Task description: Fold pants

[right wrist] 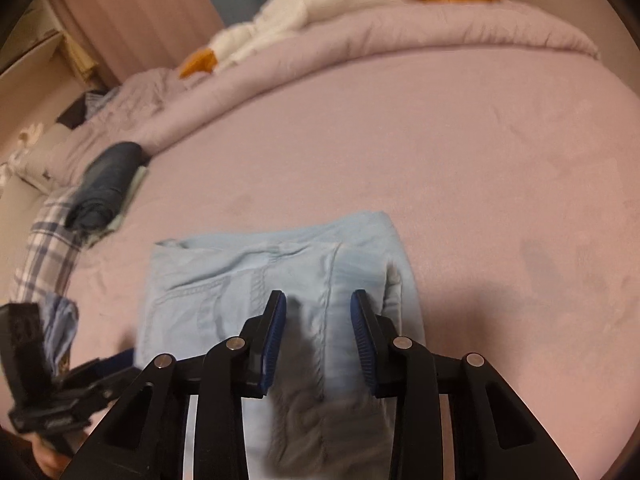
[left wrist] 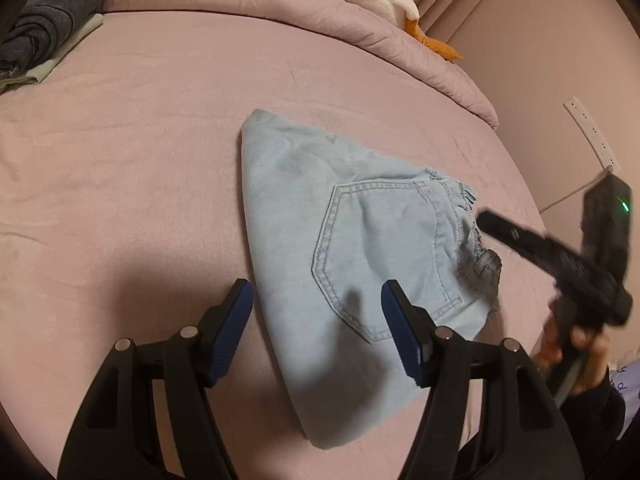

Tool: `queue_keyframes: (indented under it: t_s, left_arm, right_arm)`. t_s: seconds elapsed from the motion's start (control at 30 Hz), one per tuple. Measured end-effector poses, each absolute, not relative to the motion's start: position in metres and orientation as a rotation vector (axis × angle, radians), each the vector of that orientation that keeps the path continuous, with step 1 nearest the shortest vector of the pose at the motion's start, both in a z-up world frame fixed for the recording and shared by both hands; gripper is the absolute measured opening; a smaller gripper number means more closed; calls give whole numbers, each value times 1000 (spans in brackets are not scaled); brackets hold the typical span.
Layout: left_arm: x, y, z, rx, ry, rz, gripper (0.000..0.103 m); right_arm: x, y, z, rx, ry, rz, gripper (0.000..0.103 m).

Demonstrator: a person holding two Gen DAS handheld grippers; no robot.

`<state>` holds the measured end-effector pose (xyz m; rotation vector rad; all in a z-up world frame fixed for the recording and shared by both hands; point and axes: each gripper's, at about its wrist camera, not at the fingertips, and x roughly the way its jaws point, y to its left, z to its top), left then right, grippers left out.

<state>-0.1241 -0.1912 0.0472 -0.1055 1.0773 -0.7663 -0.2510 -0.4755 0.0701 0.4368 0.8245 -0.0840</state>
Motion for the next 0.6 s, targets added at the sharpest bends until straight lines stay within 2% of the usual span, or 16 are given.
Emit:
queue_keyframes:
  t_s: [0.17, 0.3, 0.53, 0.6]
  left_arm:
    - [-126, -189, 49, -101, 1072, -761, 66]
    - [-127, -191, 52, -106, 1068, -755, 66]
    - [-128, -193, 54, -112, 1055, -749, 66]
    - [-129, -192, 55, -105, 1054, -746, 66]
  right_arm:
    - [-279, -441, 71, 321, 856, -43, 35]
    - [-285, -414, 41, 180, 959, -26, 35]
    - [-297, -415, 65, 200, 905, -27, 35]
    - [-292, -416, 45, 171, 945, -26, 35]
